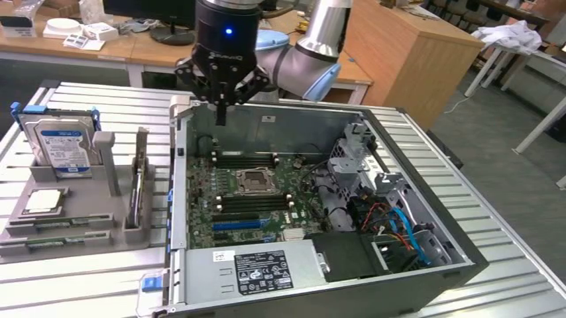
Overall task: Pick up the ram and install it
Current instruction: 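Reach for the ram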
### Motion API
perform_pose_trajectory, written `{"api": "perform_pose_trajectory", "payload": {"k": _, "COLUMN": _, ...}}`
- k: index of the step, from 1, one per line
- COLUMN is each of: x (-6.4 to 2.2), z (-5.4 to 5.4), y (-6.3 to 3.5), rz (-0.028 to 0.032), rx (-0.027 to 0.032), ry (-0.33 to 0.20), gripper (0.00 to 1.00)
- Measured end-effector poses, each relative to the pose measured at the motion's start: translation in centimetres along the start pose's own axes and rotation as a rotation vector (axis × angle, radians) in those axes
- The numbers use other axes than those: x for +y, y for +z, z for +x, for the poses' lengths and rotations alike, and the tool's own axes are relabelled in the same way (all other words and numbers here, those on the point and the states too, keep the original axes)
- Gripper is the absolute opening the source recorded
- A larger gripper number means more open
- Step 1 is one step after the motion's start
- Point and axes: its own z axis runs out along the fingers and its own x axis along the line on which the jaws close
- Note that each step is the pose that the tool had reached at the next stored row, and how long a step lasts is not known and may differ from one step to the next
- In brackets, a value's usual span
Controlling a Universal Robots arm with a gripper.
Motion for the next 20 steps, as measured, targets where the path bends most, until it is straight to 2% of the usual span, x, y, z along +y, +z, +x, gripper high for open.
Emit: {"api": "perform_pose_trajectory", "payload": {"k": 20, "x": -0.52, "z": 7.0, "y": -0.18, "rz": 0.0001, "rx": 0.0001, "ry": 0.0, "gripper": 0.11}}
